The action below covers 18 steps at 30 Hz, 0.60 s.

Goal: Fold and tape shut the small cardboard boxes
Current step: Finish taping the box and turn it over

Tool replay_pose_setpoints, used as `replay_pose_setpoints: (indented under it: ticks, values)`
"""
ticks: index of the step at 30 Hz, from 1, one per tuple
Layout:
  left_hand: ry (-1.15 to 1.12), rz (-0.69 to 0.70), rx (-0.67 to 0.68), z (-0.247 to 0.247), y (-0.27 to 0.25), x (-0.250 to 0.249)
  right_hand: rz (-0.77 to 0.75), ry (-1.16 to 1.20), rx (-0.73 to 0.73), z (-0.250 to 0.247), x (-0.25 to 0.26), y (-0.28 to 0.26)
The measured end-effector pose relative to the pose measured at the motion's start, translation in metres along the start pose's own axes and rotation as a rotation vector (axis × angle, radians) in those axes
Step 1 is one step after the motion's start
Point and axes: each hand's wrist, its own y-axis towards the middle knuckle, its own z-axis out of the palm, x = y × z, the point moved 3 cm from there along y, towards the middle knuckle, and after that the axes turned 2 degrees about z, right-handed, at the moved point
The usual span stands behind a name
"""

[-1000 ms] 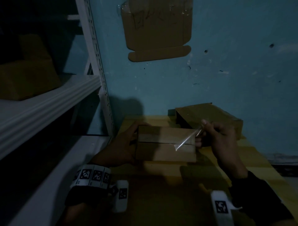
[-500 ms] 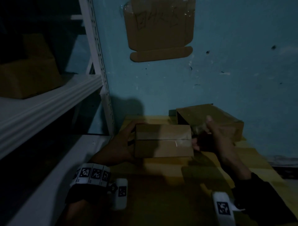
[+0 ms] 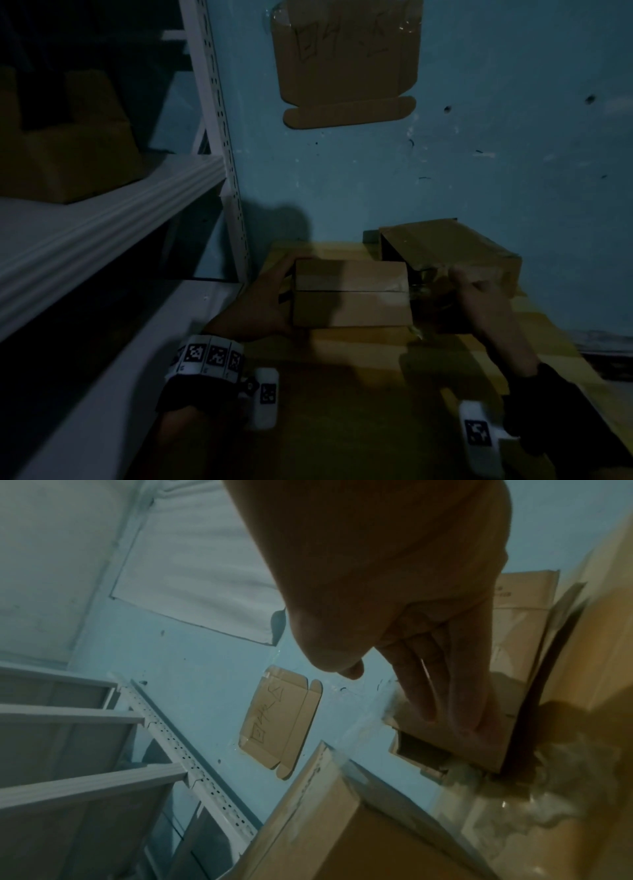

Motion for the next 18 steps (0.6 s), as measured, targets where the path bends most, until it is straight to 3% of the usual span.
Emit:
replay_pose_setpoints:
  ticks: [4, 8, 10, 14, 16, 18]
  values:
    - [-0.017, 0.005, -0.003, 0.002, -0.001, -0.002, -0.059, -0.084, -0.053, -0.009, -0.004, 0.005]
    - [0.008, -0.022, 0.007, 0.000, -0.004, 0.000, -0.018, -0.121, -0.097, -0.020, -0.002, 0.003]
    - [0.012, -0.033, 0.005, 0.002, -0.004, 0.001, -0.067, -0.135, -0.026, -0.013, 0.001, -0.003]
    - [-0.002, -0.018, 0.009, 0.010, -0.005, -0.003, -0.138, -0.084, 0.255, 0.012, 0.011, -0.026]
    - [-0.006, 0.008, 0.012, 0.013, -0.006, -0.007, -0.177, -0.116, 0.287, 0.019, 0.014, -0.034]
    - [-0.006, 0.031, 0.015, 0.017, -0.007, -0.011, -0.207, -0.177, 0.216, 0.022, 0.014, -0.037]
